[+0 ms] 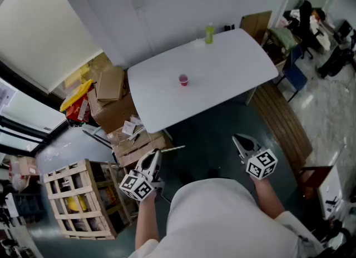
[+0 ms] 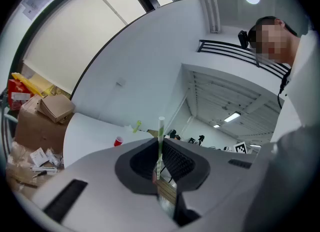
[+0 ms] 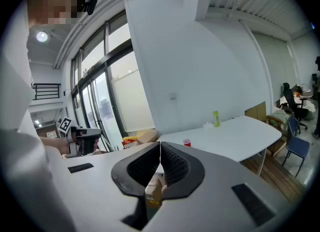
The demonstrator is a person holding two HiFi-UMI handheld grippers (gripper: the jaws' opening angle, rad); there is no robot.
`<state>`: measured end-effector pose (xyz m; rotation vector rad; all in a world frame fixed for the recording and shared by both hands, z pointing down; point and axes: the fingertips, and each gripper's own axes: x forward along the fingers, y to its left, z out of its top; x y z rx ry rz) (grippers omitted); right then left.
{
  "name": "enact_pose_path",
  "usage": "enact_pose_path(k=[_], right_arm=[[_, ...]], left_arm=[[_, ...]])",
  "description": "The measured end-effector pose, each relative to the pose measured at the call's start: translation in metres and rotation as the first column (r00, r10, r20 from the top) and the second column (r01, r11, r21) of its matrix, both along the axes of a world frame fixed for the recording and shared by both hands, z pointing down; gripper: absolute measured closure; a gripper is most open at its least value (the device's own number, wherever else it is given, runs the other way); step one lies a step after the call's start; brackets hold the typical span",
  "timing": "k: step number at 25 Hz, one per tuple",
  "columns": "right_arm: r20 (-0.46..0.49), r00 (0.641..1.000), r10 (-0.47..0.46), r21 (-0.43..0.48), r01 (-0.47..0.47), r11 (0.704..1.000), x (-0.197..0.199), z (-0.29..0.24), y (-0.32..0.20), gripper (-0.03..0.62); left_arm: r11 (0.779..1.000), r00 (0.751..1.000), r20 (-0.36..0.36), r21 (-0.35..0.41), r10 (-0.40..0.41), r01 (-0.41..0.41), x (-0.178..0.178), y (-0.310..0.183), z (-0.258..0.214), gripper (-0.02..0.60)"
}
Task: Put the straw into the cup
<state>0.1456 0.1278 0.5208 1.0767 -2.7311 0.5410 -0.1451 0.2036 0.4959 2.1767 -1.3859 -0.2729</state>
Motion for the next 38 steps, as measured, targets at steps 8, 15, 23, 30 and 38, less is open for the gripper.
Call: enact_pose_path(k=[8,15,23,30,38], right_arm=[[-0.001,1.0,0.004,0.007,-0.004,1.0,-0.006,-0.001,0.007,0.559],[-0.004,1.0,0.002,0.004,-0.002,1.0,-0.01,-0.001,0.011,0.559],[-0.009,1.0,0.014,0.0,-0.014,1.0,-0.021,0.002,0.021,0.557],[-0.016,0.998,0.06,-0.006,-0.06,0.998,-0.029,0.005,0.035,0.557],[-0.004,0.995,0.096,-0.003,-0.096,0.995,-0.041,0.009,0.042,0.557]], left_arm=[[1.0,1.0,0.003,0.004,0.016,-0.016,-0.002,0.003,0.001,0.557],[1.0,1.0,-0.002,-0.002,0.025,-0.025,-0.005,0.006,0.003,0.557],[0.999,0.999,-0.02,0.0,0.048,-0.048,-0.015,0.012,0.011,0.557],[0.996,0.996,-0.007,-0.01,0.092,-0.092,-0.025,0.017,0.015,0.557],[0.993,0.993,0.009,-0.009,0.119,-0.119,-0.04,0.022,0.019,0.557]])
